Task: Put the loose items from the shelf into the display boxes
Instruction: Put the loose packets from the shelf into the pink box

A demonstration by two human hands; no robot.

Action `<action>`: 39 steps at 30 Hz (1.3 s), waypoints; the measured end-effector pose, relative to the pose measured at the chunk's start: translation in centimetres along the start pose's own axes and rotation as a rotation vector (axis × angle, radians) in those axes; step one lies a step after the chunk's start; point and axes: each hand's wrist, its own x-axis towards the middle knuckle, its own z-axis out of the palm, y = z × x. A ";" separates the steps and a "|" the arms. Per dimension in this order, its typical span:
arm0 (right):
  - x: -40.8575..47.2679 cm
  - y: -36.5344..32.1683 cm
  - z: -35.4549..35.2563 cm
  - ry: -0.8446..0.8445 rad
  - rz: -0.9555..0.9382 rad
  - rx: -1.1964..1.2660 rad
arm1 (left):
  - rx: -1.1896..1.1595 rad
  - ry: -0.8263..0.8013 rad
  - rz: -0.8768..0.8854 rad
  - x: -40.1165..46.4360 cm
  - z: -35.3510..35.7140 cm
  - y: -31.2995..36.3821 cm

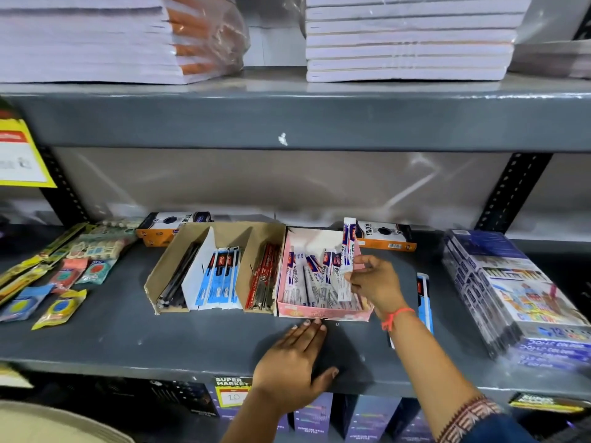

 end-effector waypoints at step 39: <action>0.6 -0.8 8.0 -0.111 -0.156 -0.963 | -0.062 -0.041 -0.021 0.0 0.1 -0.2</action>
